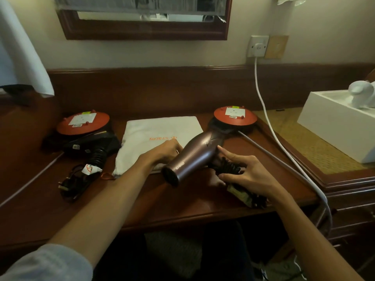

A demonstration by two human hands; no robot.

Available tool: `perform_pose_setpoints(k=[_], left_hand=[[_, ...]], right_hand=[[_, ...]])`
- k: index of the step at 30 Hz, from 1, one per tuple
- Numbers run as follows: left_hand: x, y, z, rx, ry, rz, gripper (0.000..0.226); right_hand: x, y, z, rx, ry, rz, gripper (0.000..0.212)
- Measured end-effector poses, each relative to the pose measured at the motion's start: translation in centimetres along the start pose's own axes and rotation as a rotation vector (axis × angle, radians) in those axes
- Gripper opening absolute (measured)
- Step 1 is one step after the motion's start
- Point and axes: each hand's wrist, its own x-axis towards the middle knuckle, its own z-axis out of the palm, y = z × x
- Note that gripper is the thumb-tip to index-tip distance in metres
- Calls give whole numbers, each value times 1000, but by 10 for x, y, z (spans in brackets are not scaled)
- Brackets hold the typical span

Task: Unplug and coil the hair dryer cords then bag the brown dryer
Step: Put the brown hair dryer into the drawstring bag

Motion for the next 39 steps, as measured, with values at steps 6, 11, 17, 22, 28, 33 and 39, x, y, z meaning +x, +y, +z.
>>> perform_pose_setpoints(k=[6, 11, 17, 22, 28, 33, 39], left_hand=[[10, -9, -1, -73, 70, 89, 9], [19, 1, -14, -195, 273, 154, 5], [16, 21, -26, -284, 319, 184, 9], [12, 28, -35, -267, 325, 268, 8], [9, 31, -36, -189, 325, 332, 9], [9, 39, -38, -91, 361, 397, 10], [10, 57, -49, -87, 350, 428, 21]], right_hand=[[4, -1, 9, -90, -68, 1, 76], [9, -10, 22, -185, -127, -33, 72], [31, -21, 38, -295, -163, -35, 73], [44, -23, 46, -358, -54, 92, 73], [35, -25, 60, -612, -131, 261, 90], [34, -34, 75, -477, 48, 258, 81], [63, -66, 85, -361, 188, 229, 47]])
